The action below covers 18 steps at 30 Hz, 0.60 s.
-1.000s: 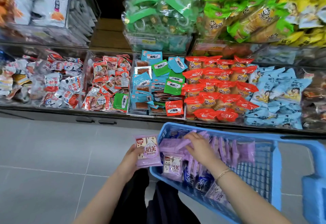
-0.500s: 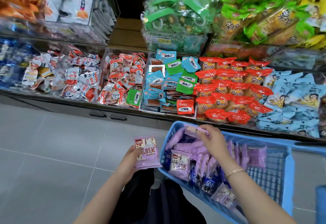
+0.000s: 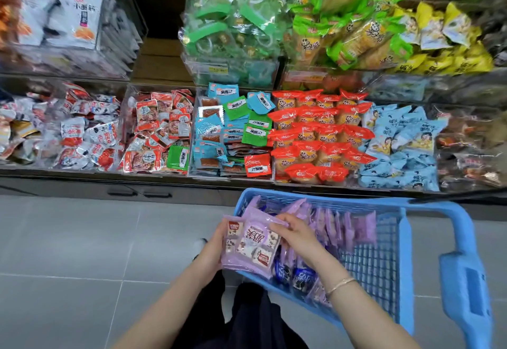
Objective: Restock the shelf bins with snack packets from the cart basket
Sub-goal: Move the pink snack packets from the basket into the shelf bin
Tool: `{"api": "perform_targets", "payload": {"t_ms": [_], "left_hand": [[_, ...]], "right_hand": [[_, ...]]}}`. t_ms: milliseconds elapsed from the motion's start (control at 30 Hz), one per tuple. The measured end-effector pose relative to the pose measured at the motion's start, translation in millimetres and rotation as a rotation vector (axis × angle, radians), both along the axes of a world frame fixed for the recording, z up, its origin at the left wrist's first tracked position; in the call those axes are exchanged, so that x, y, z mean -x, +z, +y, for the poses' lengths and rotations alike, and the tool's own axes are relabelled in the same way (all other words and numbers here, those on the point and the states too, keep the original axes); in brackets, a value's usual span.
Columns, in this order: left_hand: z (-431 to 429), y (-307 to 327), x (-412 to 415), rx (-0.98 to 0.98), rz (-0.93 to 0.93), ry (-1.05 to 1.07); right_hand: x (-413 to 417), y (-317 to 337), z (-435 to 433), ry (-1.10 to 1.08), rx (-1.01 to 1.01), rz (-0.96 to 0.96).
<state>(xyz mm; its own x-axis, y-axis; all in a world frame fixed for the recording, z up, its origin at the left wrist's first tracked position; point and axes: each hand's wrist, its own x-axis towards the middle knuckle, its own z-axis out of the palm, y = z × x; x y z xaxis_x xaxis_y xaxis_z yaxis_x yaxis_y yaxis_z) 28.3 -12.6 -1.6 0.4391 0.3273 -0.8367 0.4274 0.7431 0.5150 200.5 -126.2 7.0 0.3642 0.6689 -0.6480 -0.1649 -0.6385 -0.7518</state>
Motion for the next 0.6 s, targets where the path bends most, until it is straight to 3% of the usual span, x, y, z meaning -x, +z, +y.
{"api": "perform_targets", "payload": {"t_ms": [167, 233, 367, 467, 600], "left_hand": [[-7, -4, 1, -0.05, 0.014, -0.015], [-10, -4, -1, -0.105, 0.043, 0.034], [-5, -1, 3, -0.198, 0.123, 0.074], [3, 2, 14, -0.247, 0.142, -0.053], [0, 1, 18, -0.206, 0.124, -0.119]], "right_hand": [[27, -3, 2, -0.425, 0.04, 0.183], [46, -3, 6, -0.438, 0.108, 0.172], [69, -2, 11, -0.21, 0.171, 0.031], [55, -4, 7, -0.009, 0.082, -0.225], [40, -7, 6, 0.376, -0.004, -0.211]]}}
